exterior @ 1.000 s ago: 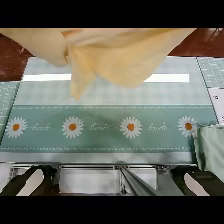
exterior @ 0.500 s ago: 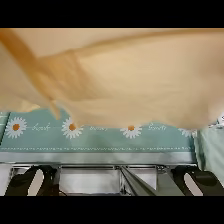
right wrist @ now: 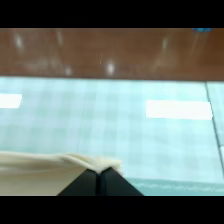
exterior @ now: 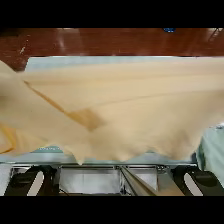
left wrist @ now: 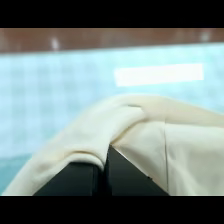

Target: Fold the shirts.

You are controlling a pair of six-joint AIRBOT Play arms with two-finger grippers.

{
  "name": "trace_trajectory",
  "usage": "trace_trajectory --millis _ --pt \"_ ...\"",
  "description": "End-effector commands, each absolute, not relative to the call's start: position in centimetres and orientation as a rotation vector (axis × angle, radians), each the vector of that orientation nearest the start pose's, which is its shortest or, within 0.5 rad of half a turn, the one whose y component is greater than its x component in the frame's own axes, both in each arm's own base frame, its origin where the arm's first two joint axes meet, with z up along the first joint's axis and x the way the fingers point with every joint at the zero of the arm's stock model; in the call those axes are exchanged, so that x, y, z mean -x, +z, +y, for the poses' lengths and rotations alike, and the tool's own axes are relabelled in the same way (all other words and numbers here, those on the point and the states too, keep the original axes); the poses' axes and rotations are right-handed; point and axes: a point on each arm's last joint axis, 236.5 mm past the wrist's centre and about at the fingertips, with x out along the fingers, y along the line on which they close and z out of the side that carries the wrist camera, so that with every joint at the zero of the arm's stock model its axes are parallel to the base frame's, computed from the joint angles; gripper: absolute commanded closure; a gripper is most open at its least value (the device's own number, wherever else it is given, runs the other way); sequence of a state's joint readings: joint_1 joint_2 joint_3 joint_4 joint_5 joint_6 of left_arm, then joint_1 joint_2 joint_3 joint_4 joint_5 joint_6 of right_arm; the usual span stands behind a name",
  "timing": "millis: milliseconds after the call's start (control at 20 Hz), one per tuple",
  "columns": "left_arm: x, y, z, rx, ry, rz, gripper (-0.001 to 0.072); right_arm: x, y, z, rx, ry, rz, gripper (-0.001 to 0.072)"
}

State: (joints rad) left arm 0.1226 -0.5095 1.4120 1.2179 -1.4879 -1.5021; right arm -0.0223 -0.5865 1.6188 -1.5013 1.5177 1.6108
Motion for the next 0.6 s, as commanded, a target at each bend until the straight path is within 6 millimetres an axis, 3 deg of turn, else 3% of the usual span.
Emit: trace_trajectory --millis 0,200,400,550 --pt "-24.7 22.1 -7.3 0.224 -0.307 0.762 0.0686 -25.8 28.9 2.0 -0.101 0.064 0.629 0.0692" --pt "-32.7 13.1 -6.7 0.382 -0.261 0.836 0.0685 -34.7 19.2 2.2 -0.137 0.065 0.805 0.0692" --pt "-40.4 7.0 -6.5 0.457 -0.231 0.899 0.0685 -44.4 10.5 3.6 -0.212 0.110 0.908 0.0692" --pt "-44.9 3.1 -6.6 0.474 -0.223 0.972 0.0685 -49.7 5.1 5.3 -0.301 0.151 0.965 0.0692"
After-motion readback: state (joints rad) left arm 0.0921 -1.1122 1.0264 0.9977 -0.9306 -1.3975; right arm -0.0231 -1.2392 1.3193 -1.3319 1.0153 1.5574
